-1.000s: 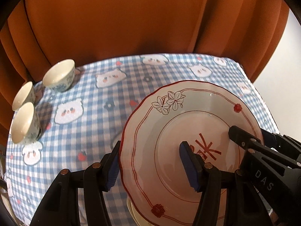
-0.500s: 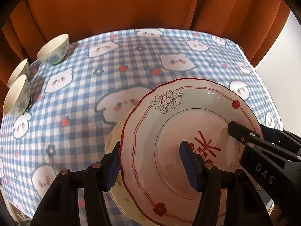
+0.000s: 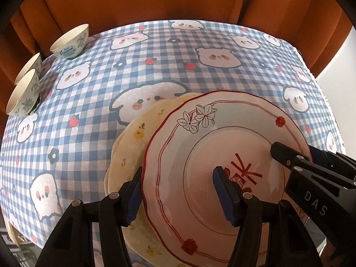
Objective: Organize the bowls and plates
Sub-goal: 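Lower the red-rimmed plate onto the yellow-flower plates with both grippers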
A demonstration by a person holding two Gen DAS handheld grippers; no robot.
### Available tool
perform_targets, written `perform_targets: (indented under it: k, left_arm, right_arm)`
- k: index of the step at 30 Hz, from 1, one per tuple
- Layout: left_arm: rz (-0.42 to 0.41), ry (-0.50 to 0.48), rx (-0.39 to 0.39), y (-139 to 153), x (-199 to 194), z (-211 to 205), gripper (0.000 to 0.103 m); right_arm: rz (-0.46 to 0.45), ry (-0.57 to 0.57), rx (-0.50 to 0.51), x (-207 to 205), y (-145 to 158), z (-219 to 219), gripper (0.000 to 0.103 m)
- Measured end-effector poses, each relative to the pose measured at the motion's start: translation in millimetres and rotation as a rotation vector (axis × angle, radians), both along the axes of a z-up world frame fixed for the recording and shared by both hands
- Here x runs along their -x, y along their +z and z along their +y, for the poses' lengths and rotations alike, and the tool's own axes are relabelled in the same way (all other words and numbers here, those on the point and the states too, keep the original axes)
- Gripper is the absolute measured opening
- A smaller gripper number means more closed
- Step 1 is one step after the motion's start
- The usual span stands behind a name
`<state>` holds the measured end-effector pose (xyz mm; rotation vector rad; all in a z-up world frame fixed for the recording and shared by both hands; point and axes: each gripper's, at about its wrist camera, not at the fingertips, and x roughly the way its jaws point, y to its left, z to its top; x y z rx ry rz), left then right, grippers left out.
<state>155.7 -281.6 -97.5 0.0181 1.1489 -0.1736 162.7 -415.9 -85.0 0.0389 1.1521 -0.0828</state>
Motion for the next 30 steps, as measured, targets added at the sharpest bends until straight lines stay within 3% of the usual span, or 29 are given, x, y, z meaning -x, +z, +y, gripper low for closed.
perform_targets:
  k: [12,16,18,30]
  left_arm:
    - [-0.014,0.048,-0.014,-2,5,2,0.062]
    - [-0.016,0.064,-0.014,-2,5,1,0.062]
    - [-0.017,0.072,-0.016,-2,5,0,0.063]
    - [-0.028,0.115,-0.066,1,11,1,0.062]
  right_arm:
    - [0.010,0.064,-0.053,0,-8,-2,0.043]
    - [-0.040,0.074,-0.045,5,5,-6,0.042]
    - [-0.056,0.084,-0.048,5,9,-9,0.025]
    - [-0.034,0.118,-0.068,-1,4,-7,0.026]
